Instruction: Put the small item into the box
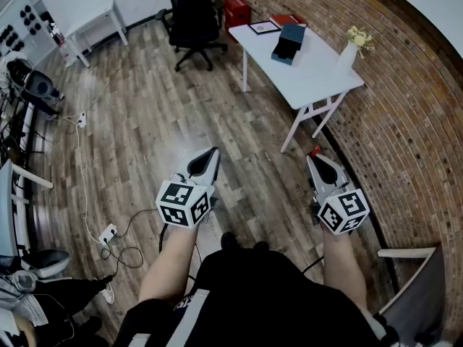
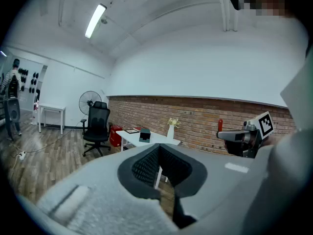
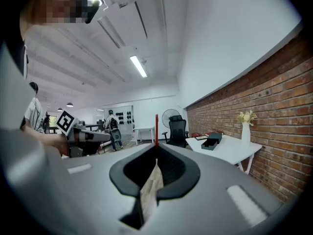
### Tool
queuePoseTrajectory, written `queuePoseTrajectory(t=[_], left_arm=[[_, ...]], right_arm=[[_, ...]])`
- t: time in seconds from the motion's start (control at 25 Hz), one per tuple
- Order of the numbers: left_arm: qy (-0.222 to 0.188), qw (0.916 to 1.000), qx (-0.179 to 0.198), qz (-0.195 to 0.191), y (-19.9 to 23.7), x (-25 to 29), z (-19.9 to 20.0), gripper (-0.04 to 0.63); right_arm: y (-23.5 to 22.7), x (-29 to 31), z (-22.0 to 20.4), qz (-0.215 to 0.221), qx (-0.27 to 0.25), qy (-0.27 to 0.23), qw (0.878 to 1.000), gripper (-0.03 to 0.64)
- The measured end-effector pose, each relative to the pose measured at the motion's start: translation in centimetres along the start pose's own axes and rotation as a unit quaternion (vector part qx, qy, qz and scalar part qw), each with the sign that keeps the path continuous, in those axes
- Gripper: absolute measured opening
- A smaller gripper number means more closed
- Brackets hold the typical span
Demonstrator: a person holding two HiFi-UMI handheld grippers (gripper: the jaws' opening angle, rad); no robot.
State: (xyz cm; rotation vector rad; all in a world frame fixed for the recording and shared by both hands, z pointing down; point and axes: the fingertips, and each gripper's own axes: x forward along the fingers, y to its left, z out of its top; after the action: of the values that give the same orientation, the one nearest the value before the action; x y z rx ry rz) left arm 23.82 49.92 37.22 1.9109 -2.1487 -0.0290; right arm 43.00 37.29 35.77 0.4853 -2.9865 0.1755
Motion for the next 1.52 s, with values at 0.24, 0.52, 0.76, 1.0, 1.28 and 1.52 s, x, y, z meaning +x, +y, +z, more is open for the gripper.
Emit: queuePoseTrajectory(t=[0.24,0.52,0.76,1.0,1.28,1.52], left_arm=[[-0.003,1.0,-0.001,0.002,2.0,-0.3,0.1,0.008],[-0.002,0.9999,0.015,-0.002,4.3,0.0,1.0,0.008],[-0.008,0.9997,0.012,-0.018,5.6,-0.7,0.9,0.008],[0.004,0.9997,0.019,-0.012,7.9,-0.4,0.0,0.008],[0.014,0.9998,0.013,-0.012,9.2,2.7,-0.3,0.008],[0.02,0.9996,0.018,-0.003,10.8,7.5,1.2,0.008]], right_arm=[[0.7,1.6,0.6,0.002,-0.001,-0.005,1.0,0.011],[2.5,4.0,1.6,0.021,0.021,-0.013,0.999,0.012],[3.7,4.9,0.8,0.013,0.019,-0.012,1.0,0.012],[3.6,5.5,-1.0,0.003,0.031,0.001,1.0,0.012],[0.8,8.6,-0.9,0.005,0.042,-0.002,0.999,0.012],[-3.5,14.5,1.2,0.026,0.043,-0.018,0.999,0.012]])
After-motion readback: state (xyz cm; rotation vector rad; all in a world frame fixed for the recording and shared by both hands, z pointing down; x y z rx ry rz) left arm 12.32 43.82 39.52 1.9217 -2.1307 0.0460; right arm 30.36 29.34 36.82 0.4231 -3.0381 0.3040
